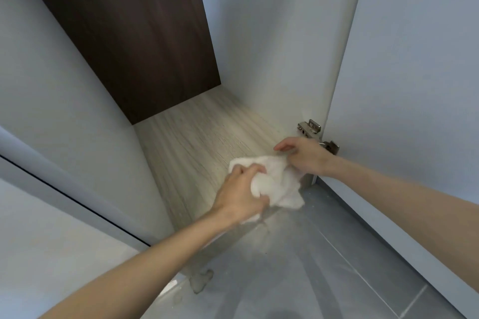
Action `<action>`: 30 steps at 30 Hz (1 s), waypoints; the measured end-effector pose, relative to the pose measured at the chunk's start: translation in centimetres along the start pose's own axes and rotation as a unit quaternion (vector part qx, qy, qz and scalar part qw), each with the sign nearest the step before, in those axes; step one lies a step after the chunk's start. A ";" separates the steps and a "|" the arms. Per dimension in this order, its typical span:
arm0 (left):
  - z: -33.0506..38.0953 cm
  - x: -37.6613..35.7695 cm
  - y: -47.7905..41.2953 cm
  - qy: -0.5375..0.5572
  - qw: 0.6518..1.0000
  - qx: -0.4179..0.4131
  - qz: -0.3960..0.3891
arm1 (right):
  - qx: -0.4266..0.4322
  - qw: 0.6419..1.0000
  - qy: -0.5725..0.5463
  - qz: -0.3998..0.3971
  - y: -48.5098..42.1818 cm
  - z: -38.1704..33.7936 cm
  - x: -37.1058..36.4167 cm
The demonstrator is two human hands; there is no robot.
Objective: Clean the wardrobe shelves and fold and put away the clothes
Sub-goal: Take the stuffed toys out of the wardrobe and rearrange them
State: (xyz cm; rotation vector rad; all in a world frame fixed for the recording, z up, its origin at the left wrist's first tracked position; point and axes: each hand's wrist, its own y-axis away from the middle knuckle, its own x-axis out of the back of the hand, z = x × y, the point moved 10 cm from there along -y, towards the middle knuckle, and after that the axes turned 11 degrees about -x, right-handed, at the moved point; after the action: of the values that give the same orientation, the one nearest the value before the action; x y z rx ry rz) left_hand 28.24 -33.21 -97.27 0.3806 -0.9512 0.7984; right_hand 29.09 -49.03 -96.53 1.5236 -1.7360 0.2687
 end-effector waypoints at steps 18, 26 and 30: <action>-23.2 9.2 -5.3 -0.158 0.899 0.407 0.041 | 0.036 0.982 0.167 -0.081 -3.5 2.5 -4.7; -20.3 5.9 -3.3 -0.111 0.909 0.402 0.002 | 0.024 0.988 0.132 -0.074 -2.6 3.2 -3.3; -16.3 3.0 -0.5 -0.108 0.927 0.353 -0.058 | 0.034 0.990 0.129 -0.044 -1.2 1.3 -1.8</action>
State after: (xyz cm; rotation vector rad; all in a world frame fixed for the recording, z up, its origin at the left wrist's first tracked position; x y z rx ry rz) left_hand 38.95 -22.28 -103.63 1.1619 -0.8064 0.9913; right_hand 29.51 -48.85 -99.00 1.5369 -1.4662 0.4623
